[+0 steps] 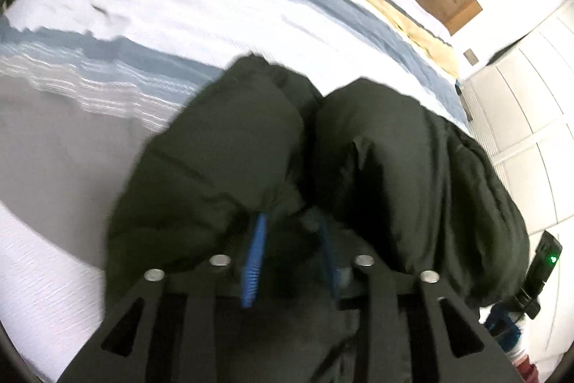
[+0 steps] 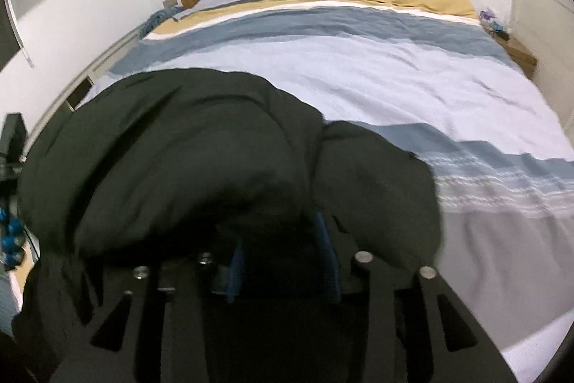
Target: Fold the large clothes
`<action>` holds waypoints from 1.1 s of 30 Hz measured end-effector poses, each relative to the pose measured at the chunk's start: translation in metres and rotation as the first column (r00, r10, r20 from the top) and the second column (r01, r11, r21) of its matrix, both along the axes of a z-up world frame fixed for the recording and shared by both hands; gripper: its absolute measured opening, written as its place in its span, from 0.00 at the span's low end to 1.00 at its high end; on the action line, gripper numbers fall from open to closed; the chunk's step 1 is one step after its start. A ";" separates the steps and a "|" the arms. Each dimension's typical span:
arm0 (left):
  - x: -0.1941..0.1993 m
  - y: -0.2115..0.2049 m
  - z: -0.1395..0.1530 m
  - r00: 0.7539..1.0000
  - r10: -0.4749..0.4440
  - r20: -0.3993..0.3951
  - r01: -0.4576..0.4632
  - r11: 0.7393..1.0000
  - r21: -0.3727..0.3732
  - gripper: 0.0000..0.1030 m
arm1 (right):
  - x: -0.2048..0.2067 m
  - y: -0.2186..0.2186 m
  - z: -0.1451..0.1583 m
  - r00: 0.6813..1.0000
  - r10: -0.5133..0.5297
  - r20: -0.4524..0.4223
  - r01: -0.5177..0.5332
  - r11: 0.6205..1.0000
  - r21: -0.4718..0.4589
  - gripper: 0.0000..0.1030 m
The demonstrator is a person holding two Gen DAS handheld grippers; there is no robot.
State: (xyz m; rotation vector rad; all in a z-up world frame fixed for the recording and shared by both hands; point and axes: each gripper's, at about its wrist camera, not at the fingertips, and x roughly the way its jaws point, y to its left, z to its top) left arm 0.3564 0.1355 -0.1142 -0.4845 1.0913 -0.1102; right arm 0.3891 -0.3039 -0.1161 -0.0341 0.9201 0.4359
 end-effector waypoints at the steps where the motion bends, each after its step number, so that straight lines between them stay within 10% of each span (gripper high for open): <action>1: -0.003 0.002 0.007 1.000 0.002 0.012 -0.002 1.000 0.008 0.39 | -0.006 -0.002 0.005 1.000 -0.005 0.003 0.005 1.000 -0.014 0.40; 14: 0.031 -0.088 0.054 0.969 -0.207 0.132 0.200 0.977 0.068 0.64 | -0.042 0.045 0.097 0.991 0.098 0.090 -0.108 0.988 0.107 0.49; 33: 0.100 -0.146 -0.069 0.962 -0.271 -0.028 0.272 0.944 0.185 0.74 | 0.023 0.103 -0.057 0.994 0.083 -0.069 -0.095 0.979 -0.180 0.50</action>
